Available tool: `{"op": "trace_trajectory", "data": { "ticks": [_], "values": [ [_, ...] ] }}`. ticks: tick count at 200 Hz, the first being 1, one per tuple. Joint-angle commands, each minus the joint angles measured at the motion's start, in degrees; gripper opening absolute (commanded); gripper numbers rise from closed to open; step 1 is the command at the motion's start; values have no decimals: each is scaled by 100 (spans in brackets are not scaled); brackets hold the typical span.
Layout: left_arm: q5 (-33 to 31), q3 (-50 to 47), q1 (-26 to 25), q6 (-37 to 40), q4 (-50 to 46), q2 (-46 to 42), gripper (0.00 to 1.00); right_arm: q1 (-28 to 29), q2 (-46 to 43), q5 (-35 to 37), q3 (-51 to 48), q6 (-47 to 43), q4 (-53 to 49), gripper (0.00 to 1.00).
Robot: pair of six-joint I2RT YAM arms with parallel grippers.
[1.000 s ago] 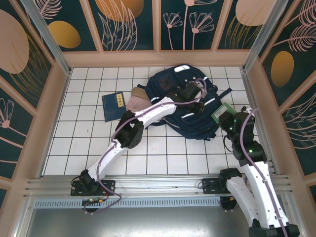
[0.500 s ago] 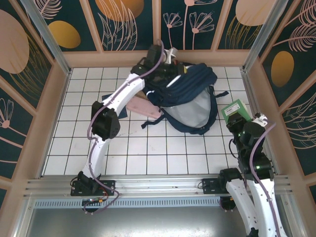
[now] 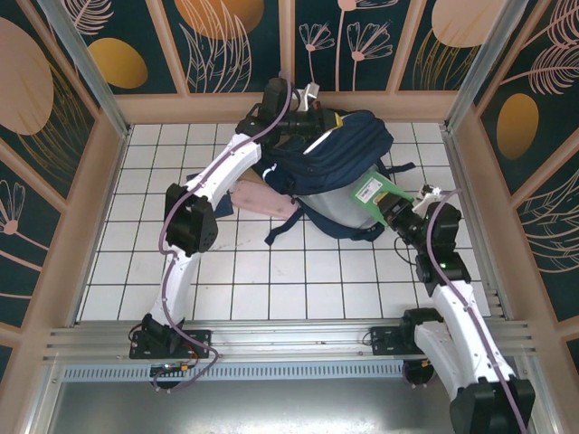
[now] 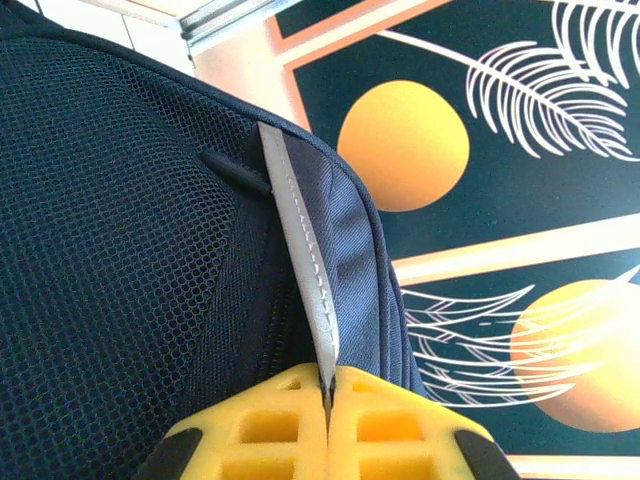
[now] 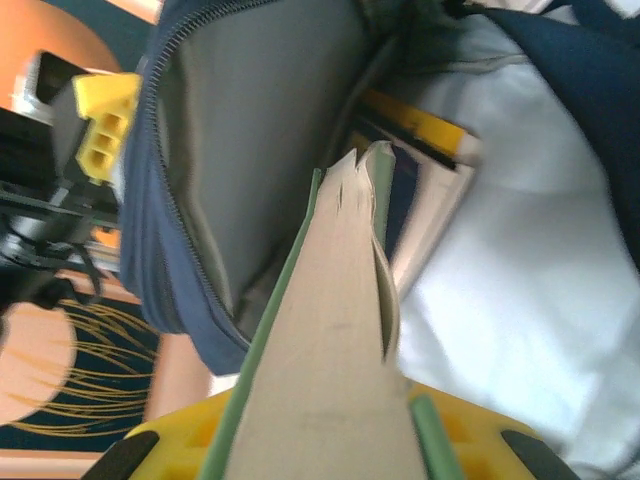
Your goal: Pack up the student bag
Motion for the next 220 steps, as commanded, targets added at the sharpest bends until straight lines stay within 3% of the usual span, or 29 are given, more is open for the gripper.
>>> {"op": "trace_trajectory", "data": {
  "ticks": [1, 39, 74, 115, 137, 142, 156, 175, 192, 220],
  "values": [
    [303, 18, 21, -321, 994, -528, 0, -71, 501, -622, -322, 790, 2063, 0],
    [345, -26, 27, -389, 1071, -520, 0, 161, 1942, -574, -489, 1606, 4427, 0],
    [364, -48, 33, -558, 1213, -493, 0, 870, 3163, 26, 354, 1250, 4593, 0],
    [369, -76, 53, -656, 1316, -556, 0, 1170, 4943, 429, 1205, 1877, 5405, 0],
    [372, -119, 97, -728, 1386, -613, 0, 1370, 5827, 891, 1943, 1939, 4731, 0],
    [368, -124, 106, -735, 1391, -624, 0, 1420, 6022, 913, 2176, 1900, 4456, 8],
    [348, -143, 149, -792, 1446, -643, 0, 1537, 6530, 807, 2812, 1654, 3859, 44],
    [390, -188, 226, -909, 1569, -643, 0, 1614, 6499, 1165, 2872, 1487, 3399, 66],
    [416, -249, 295, -946, 1602, -643, 0, 1604, 6150, 1548, 2675, 1202, 2952, 77],
    [423, -221, 336, -934, 1593, -583, 0, 1556, 5730, 1806, 2593, 760, 2012, 80]
  ]
}}
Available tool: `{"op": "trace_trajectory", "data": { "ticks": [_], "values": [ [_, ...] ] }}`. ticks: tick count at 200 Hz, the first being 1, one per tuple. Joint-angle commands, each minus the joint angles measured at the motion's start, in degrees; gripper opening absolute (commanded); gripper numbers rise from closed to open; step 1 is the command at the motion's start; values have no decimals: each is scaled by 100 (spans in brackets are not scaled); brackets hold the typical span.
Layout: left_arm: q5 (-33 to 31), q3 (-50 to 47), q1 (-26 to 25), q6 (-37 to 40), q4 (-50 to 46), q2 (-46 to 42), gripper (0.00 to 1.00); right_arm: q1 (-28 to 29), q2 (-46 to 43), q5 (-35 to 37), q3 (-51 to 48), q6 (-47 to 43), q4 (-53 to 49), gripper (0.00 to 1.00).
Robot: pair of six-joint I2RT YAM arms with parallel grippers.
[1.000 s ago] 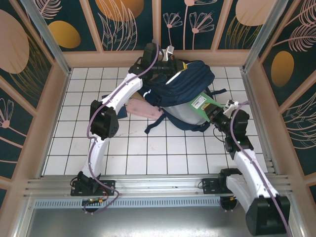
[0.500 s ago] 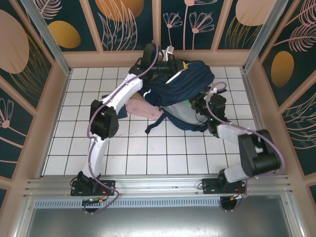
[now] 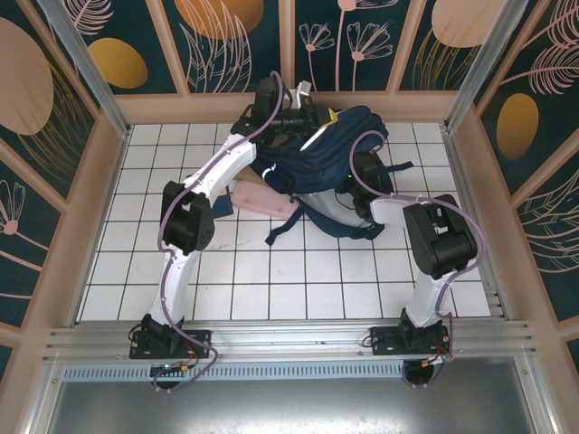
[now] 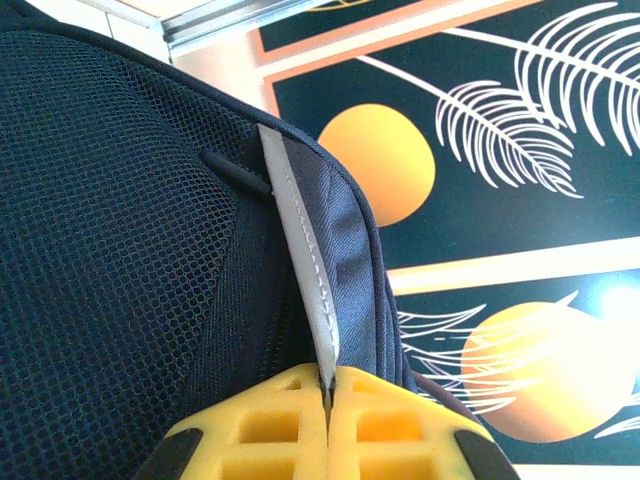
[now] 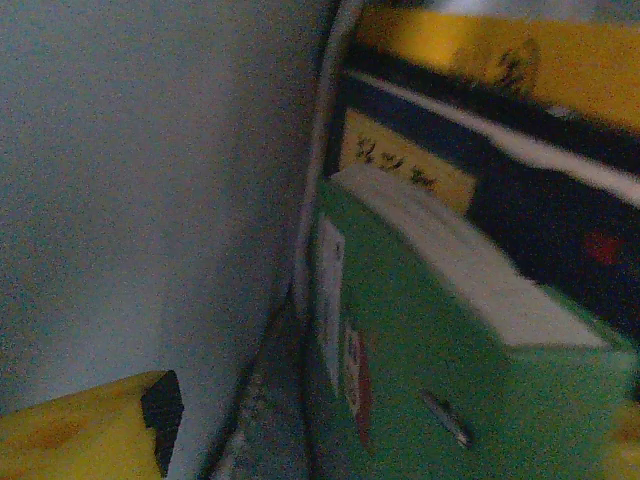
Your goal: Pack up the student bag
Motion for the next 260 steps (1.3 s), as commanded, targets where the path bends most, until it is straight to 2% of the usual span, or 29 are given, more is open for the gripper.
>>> {"op": "trace_trajectory", "data": {
  "ticks": [1, 20, 54, 95, 105, 126, 148, 160, 178, 199, 213, 226, 260],
  "values": [
    [116, 136, 107, -128, 815, -538, 0, -36, -442, 514, -46, -560, -1106, 80],
    [104, 182, 111, -146, 821, -489, 0, -23, -732, 692, -146, -680, -1638, 81],
    [26, 200, 111, -23, 642, -492, 0, -56, -1488, 923, -749, -689, -1909, 81],
    [-100, 137, 91, 468, 143, -500, 0, -70, -3234, 1342, -1771, -1046, -2114, 81],
    [-76, 55, 55, 561, 72, -494, 0, -89, -3663, 1432, -1830, -1217, -2446, 81],
    [-219, -5, -103, 1030, -419, -453, 0, -89, -4628, 2180, -1847, -1434, -3479, 81],
    [-451, -138, -374, 1452, -793, -381, 0, -89, -5532, 3870, -1779, -979, -4979, 74],
    [-580, -226, -556, 1683, -989, -321, 0, -103, -5909, 4551, -1770, -838, -5495, 71],
    [-829, -326, -812, 2040, -1342, -210, 0, -136, -6306, 4951, -1739, -1108, -5730, 68],
    [-1077, -427, -972, 2446, -1712, -142, 0, -146, -6520, 4652, -1700, -1653, -5502, 68],
    [-1066, -522, -999, 2510, -1772, -142, 21, -150, -6536, 4299, -1665, -1891, -5341, 69],
    [-1007, -484, -1005, 2561, -1851, -172, 36, -144, -6508, 3967, -1664, -2074, -5103, 69],
    [-1173, -910, -936, 2799, -1678, -990, 57, -146, -6319, 3228, -1488, -2456, -4823, 69]
  ]
}}
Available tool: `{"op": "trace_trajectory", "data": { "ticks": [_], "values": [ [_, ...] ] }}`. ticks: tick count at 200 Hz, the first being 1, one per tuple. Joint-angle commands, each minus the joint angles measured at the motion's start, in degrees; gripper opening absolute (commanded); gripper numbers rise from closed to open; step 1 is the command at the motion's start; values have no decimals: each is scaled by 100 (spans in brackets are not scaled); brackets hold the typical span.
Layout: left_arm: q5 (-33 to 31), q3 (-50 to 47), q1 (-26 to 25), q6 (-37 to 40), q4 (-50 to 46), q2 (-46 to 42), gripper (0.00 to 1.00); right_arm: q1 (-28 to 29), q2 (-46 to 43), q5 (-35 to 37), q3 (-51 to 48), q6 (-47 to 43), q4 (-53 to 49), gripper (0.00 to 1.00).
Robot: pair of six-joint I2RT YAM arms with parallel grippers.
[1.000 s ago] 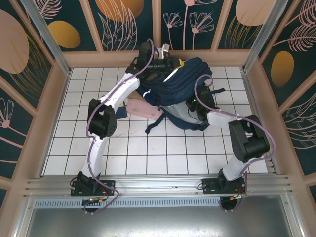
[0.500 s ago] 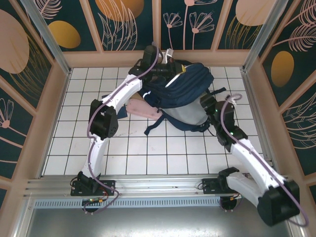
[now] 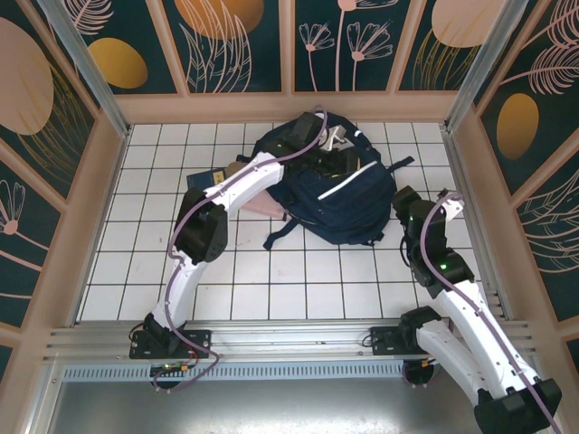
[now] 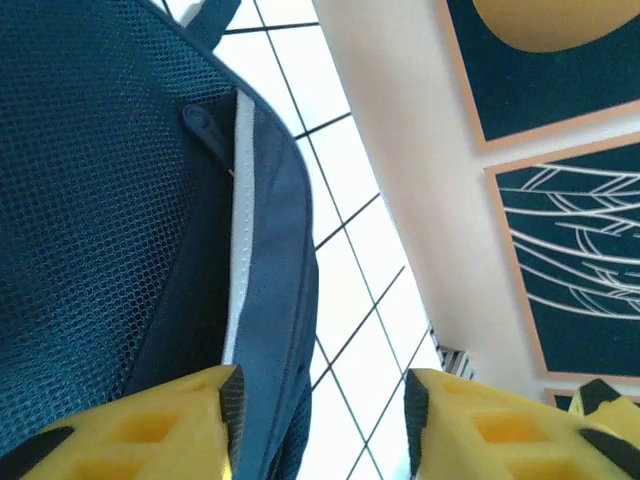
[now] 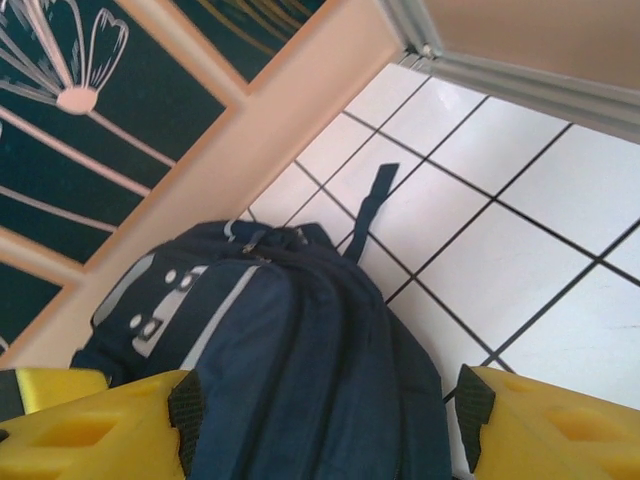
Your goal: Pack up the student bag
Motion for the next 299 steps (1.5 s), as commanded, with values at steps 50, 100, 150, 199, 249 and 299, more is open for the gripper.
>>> {"op": "trace_trajectory", "data": {
  "ticks": [50, 100, 150, 199, 249, 299],
  "values": [
    [-1148, -3054, 1291, -216, 883, -3028, 65, 185, 918, -2687, 479, -1252, 1070, 70],
    [-1745, -5259, 3311, -825, 1475, -3812, 72, 1670, 4006, -3418, 2241, -1700, 1073, 68],
    [-1977, -5827, 4019, -1248, 1989, -3375, 72, 2430, 8188, -3980, 6831, -1874, -753, 64],
    [-2035, -5936, 4352, -1278, 2293, -2839, 72, 2481, 10770, -4321, 10209, -1651, -1530, 64],
    [-2654, -5458, 4409, -776, 1828, -2538, 72, 2516, 11121, -4361, 10093, -1560, -1143, 63],
    [-2521, -4913, 4401, -439, 1408, -1802, 72, 2552, 10960, -4246, 9717, -1551, -996, 63]
  ]
}}
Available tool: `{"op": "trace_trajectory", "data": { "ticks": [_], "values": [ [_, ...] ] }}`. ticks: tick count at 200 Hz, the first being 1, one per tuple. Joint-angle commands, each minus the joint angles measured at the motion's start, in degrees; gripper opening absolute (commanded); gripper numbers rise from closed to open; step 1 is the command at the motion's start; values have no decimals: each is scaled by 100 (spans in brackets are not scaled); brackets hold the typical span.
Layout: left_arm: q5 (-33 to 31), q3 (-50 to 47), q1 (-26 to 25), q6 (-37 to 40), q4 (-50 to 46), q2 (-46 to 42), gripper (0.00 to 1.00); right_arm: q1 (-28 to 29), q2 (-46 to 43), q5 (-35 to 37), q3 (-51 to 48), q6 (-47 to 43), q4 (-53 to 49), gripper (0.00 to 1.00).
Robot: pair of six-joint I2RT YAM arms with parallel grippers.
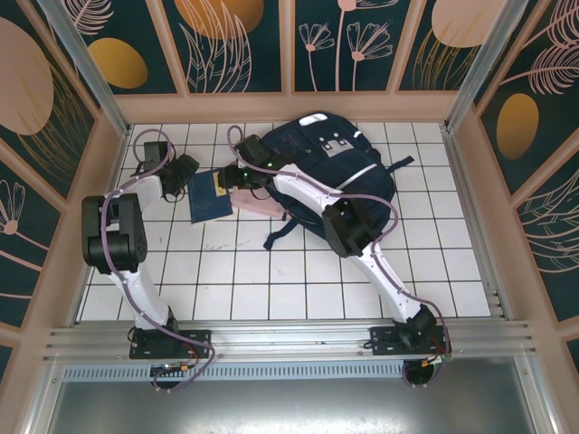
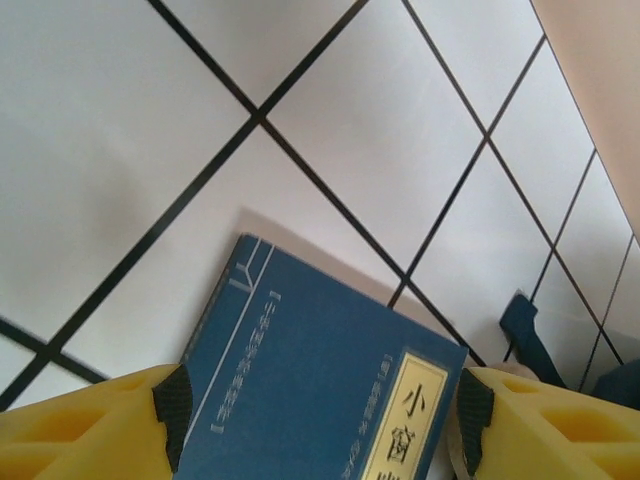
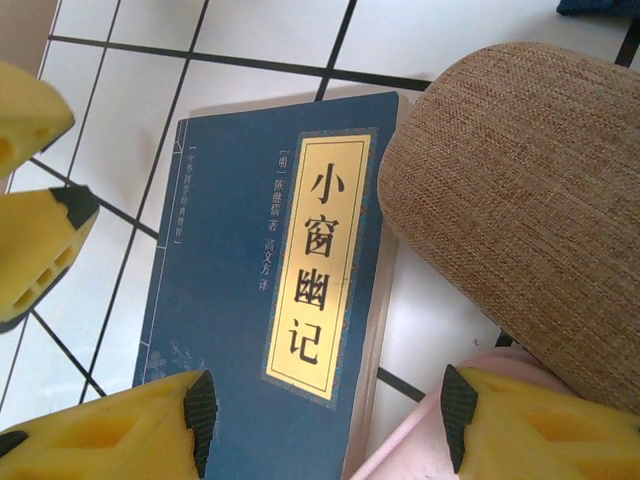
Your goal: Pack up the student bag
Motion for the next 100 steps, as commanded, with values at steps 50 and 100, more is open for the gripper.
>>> {"op": "trace_trajectory", "data": {
  "ticks": [50, 100],
  "values": [
    [415, 504, -85, 561, -492, 914, 72, 3, -474, -90, -869, 8, 95, 64],
    [1368, 961, -450, 938, -617, 1360, 71, -170, -462, -222, -1224, 168, 143, 64]
  ]
}}
